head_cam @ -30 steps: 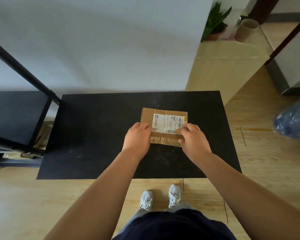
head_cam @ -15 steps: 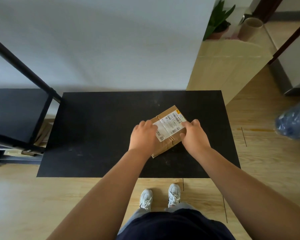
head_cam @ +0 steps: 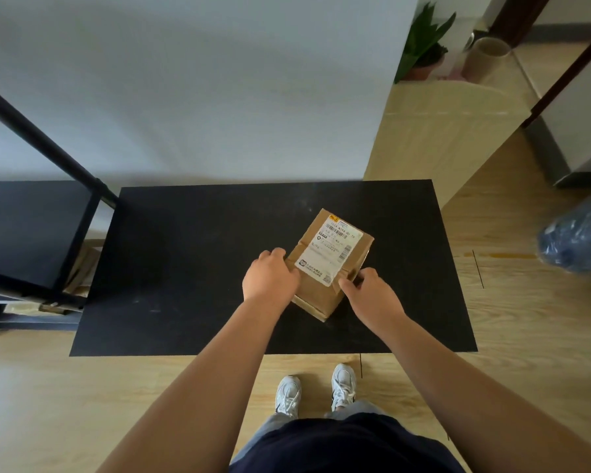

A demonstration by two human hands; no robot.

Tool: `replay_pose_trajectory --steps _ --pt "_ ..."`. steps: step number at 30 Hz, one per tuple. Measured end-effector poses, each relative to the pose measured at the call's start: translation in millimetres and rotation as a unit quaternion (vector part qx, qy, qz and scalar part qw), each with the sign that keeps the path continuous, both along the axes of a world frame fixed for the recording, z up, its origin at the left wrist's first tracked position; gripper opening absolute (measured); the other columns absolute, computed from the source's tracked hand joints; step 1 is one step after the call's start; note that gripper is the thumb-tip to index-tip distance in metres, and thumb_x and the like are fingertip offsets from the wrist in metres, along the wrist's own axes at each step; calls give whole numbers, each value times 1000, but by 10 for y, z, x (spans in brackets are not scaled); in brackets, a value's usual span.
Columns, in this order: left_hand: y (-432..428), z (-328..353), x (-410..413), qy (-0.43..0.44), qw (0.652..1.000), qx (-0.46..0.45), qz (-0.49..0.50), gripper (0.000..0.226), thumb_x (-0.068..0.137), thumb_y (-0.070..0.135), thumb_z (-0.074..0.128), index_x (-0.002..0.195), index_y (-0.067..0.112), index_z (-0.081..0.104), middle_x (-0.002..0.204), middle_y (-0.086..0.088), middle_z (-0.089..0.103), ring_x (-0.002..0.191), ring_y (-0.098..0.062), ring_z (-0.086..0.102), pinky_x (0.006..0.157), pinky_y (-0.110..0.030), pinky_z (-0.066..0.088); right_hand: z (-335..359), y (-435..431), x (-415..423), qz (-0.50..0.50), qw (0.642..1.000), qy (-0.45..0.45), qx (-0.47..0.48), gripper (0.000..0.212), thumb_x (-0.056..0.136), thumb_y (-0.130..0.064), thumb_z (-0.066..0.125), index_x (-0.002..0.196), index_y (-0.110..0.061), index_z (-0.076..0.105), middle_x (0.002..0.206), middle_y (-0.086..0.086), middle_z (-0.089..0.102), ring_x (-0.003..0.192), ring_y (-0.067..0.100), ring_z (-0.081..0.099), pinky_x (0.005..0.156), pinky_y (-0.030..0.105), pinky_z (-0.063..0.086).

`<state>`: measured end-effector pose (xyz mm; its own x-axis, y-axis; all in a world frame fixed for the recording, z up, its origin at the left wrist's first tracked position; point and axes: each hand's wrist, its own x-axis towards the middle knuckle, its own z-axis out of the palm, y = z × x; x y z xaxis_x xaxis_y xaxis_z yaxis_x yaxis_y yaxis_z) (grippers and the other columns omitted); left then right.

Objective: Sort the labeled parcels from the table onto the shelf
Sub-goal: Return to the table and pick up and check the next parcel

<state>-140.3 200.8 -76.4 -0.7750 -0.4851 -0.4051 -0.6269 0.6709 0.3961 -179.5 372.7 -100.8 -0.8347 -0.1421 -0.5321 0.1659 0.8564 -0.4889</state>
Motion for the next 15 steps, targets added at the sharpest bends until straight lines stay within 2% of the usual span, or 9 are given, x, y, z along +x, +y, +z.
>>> replay_pose_trajectory --steps 2,4,7,9,13,15 --pt "13 -1 3 -42 998 53 13 61 94 41 59 148 23 38 129 -4 59 97 -17 63 69 -30 53 -1 -26 -18 9 1000 -1 -3 52 95 -48 49 134 -13 44 114 5 64 90 15 65 63 26 51" --pt "11 -15 6 -70 994 75 21 66 93 45 59 150 23 34 136 -5 58 102 -21 65 76 -33 58 18 -36 -46 13 1000 -2 -10 56 96 -46 51 140 -14 39 125 7 61 98 18 65 68 28 53" --pt "19 -31 30 -68 992 104 24 61 96 44 55 150 21 39 143 -6 52 114 -23 62 76 -29 53 42 -16 -71 5 1000 -26 -15 63 95 -43 53 147 -14 33 132 8 58 101 20 63 63 24 48" --pt "43 -43 44 -66 985 155 30 52 99 39 51 147 19 45 136 -5 57 113 -21 61 75 -28 49 64 -3 -72 -10 998 -54 -24 66 95 -43 54 149 -13 30 137 9 56 112 24 61 62 23 44" --pt "64 -32 78 -65 972 218 52 42 100 35 50 138 16 53 125 -3 63 99 -15 59 77 -28 48 84 16 -77 -43 992 -99 -66 57 95 -37 57 144 -14 40 141 7 53 124 25 55 78 27 42" --pt "52 -9 99 -60 968 236 57 41 99 33 53 136 15 54 127 -5 63 102 -17 60 79 -29 47 105 46 -65 -71 987 -112 -89 59 93 -34 61 144 -15 41 142 7 52 127 25 53 83 29 43"
